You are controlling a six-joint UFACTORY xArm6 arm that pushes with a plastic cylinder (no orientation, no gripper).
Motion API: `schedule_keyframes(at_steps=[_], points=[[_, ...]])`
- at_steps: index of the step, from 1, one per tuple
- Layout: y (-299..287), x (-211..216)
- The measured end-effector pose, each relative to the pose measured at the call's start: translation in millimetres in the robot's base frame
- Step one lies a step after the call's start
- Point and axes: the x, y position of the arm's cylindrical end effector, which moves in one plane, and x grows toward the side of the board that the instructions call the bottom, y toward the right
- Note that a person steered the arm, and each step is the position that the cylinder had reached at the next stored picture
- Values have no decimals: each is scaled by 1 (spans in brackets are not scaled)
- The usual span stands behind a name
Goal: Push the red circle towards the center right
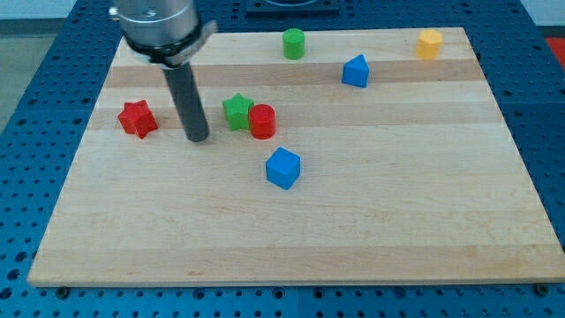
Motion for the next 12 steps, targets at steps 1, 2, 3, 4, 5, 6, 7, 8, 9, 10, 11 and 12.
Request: schedule_keyframes(at_steps=[1,2,3,4,5,6,7,8,9,10,11,12], points=[[23,-5],[49,-13],[81,-16],[115,-18],[152,-24],[173,-35],[189,-44],[212,-50],[232,-66],[255,-73],[289,-73],[321,-73]])
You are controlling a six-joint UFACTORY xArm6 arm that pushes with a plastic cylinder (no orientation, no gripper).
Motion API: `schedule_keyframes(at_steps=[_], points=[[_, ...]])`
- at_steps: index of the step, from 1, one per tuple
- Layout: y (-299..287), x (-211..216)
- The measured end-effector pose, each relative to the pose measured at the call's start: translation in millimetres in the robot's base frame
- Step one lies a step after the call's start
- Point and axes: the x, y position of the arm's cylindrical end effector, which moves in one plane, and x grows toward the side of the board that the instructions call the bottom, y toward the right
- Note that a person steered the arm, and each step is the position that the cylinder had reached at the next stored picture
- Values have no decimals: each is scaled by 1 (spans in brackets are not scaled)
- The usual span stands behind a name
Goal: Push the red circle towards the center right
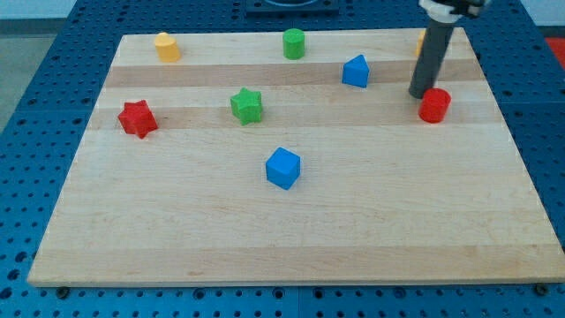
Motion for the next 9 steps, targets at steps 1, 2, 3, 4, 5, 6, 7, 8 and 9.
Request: schedule_keyframes(at_steps=[1,2,3,4,5,6,7,8,9], points=[[10,-5],[11,-5],[11,-4],[11,-5],[11,-6],[11,-4],[10,2],[10,10],[10,12]])
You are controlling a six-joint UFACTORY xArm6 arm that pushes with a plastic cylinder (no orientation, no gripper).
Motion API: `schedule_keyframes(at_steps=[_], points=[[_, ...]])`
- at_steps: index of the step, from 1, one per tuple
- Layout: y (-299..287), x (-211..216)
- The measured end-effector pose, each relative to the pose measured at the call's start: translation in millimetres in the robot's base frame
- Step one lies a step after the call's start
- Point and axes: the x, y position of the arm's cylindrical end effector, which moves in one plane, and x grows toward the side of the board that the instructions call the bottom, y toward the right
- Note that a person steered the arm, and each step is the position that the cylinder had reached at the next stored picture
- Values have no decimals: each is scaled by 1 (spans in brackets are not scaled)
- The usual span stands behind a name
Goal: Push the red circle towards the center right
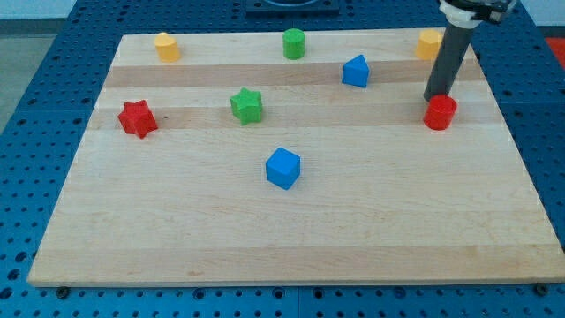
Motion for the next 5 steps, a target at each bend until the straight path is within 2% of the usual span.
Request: schedule_keyframes(at_steps=[5], points=[[4,5]])
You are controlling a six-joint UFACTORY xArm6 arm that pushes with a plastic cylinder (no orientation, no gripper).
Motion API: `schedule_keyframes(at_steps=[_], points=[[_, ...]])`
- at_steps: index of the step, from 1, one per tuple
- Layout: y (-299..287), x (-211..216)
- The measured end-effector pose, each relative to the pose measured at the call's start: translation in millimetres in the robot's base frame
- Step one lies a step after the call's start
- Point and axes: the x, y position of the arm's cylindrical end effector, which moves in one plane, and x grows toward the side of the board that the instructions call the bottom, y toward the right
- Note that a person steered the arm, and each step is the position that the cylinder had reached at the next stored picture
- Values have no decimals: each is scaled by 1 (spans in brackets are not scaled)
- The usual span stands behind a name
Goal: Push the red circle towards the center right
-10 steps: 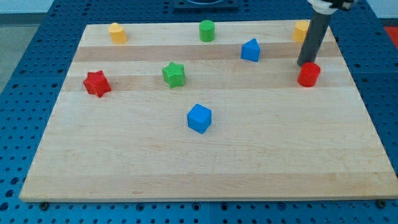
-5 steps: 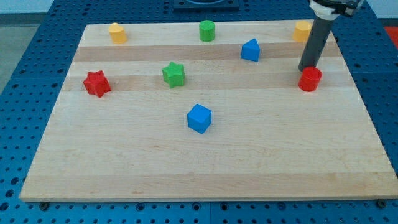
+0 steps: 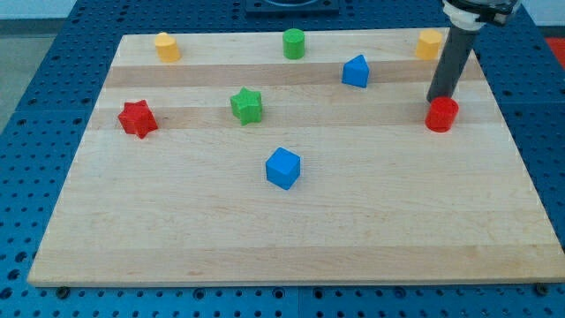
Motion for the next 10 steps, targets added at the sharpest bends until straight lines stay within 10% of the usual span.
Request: schedule_keyframes(at_steps=[10], points=[[-67,35]])
